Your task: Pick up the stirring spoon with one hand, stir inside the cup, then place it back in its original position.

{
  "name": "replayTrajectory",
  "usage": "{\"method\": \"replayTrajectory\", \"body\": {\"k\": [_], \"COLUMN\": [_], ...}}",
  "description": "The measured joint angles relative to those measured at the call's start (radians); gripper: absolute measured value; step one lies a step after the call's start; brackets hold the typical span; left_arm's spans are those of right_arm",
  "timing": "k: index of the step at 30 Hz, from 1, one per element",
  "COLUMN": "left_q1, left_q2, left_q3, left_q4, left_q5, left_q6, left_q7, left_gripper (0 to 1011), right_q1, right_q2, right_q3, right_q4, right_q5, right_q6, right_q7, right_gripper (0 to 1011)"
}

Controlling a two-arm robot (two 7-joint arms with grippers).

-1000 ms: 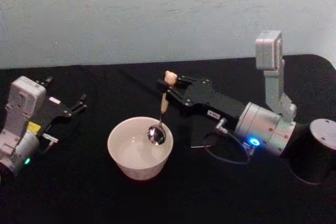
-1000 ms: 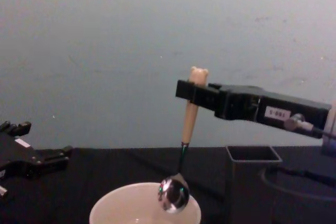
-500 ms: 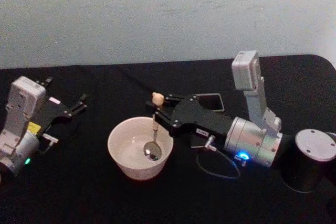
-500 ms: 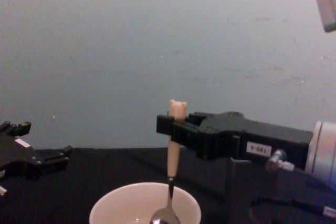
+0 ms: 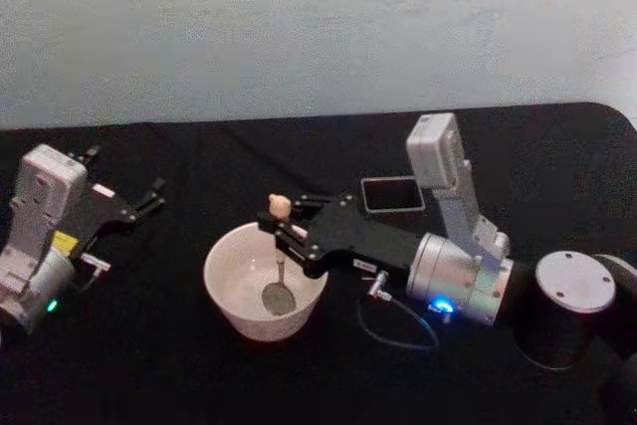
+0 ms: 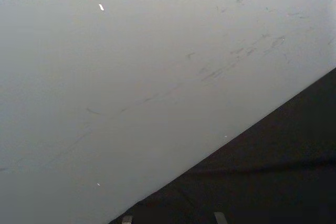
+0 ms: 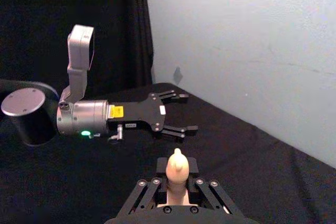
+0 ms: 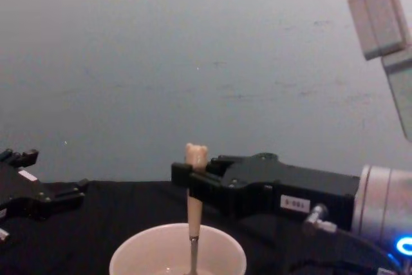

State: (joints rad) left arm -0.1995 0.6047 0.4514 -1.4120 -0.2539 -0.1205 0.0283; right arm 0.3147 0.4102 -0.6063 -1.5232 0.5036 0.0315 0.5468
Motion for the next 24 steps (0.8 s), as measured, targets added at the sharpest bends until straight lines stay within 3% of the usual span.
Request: {"method": "replayTrajectory", "body": {"k": [24], "left_q1": [0.000], "left_q2": [0.000], "left_q3": [0.000], "left_q4": [0.000], "left_q5": [0.000], "left_q6": [0.000], "left_q7": [0.000], "left_gripper": [1002], "right_q1": [0.075], "right_q2": [-0.102], "right_q3": [-0.027], "right_q4": [0.121], "right_q5": [-0.096], "right_q6": [0.000], "right_q7": [-0.010], "right_gripper": [207]}}
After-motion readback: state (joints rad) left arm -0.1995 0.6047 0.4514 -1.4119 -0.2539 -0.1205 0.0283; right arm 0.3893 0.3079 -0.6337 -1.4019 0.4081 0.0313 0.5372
